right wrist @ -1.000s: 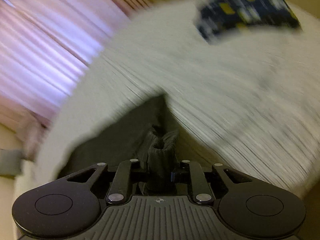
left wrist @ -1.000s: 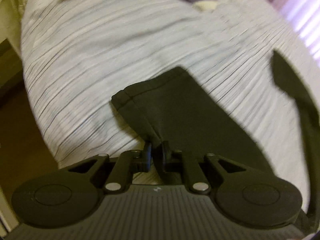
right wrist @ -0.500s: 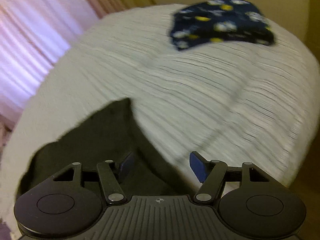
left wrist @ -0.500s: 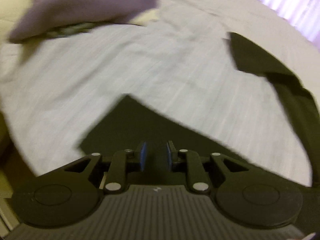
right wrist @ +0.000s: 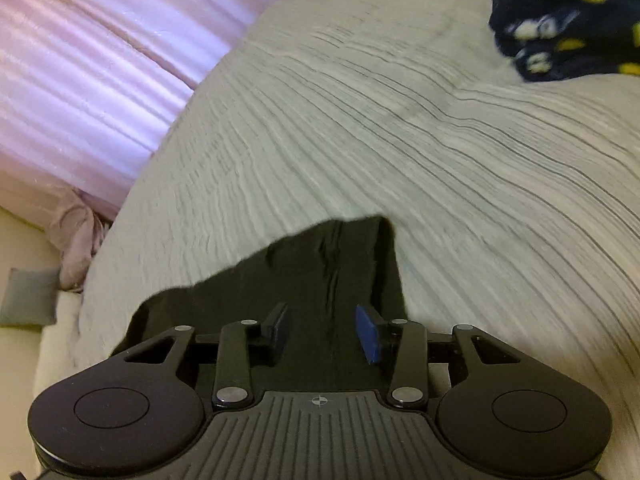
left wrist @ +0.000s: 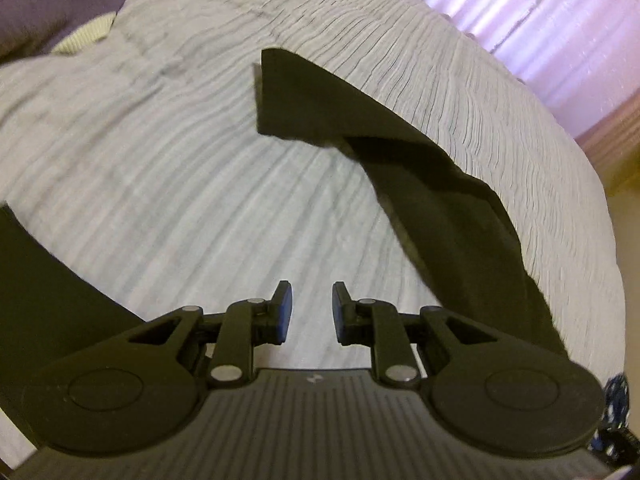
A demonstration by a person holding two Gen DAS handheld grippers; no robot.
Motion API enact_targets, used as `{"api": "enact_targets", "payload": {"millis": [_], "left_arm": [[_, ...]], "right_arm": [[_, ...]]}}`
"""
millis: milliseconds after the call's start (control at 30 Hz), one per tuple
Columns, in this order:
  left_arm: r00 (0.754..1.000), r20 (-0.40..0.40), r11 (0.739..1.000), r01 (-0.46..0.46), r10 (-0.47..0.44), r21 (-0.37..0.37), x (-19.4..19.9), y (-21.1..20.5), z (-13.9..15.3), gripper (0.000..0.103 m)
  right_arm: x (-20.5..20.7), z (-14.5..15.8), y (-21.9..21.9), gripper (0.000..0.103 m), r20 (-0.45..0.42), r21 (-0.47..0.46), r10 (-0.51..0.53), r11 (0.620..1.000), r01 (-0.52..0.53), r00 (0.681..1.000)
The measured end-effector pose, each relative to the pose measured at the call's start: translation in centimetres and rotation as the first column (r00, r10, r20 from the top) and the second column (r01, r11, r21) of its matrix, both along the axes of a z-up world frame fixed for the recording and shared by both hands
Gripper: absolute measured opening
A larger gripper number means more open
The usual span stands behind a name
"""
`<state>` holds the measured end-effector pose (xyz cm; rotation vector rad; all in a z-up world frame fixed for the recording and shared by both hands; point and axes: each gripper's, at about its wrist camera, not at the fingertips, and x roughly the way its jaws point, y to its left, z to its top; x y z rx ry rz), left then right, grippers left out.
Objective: Fold clothes
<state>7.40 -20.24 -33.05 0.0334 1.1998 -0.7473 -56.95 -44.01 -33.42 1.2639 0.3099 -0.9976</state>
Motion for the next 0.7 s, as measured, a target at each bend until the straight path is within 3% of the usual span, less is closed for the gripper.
{"api": "enact_targets", "payload": {"millis": [233, 400, 500, 533, 600, 700], "left_arm": [[0.999, -0.015, 0.999, -0.036, 0.036, 0.034, -3.0, -2.5, -0.8, 0.016], [0.998, -0.022, 0.997, -0.056, 0.057, 0.060, -5.1, -4.2, -1.3, 0.016], [0.997, -0.026, 0.995, -0.068, 0.070, 0.074, -6.4, -5.2, -1.6, 0.016], [0.997, -0.023, 0.995, -0.067, 0.069, 0.074, -6.5, -5.5, -1.5, 0.016], [0.998, -0.011, 0.995, -0.063, 0.064, 0.073, -6.7, -6.0, -1.0, 0.016], [0.998, 0.017, 0.996, -0.053, 0.052, 0.065, -6.8, -6.4, -0.4, 0.016]], "right_arm": [[-2.6, -5.4, -6.9, 0.041, 0.126, 0.118, -0.015, 0.993, 0.000, 0.992], [-3.1, -7.5, -8.0, 0.041, 0.243, 0.156, 0.006, 0.987, -0.045, 0.970], [-2.4, -8.3, -8.5, 0.040, 0.235, 0.163, 0.039, 0.983, -0.079, 0.971], [-2.3, -8.0, -8.6, 0.009, 0.223, 0.140, 0.043, 0.987, -0.076, 0.974], [-2.0, -7.3, -8.8, 0.003, 0.199, 0.091, 0.053, 0.993, -0.072, 0.979], [-1.4, -2.9, -8.6, 0.002, 0.124, -0.112, 0.127, 0.987, -0.113, 0.984]]}}
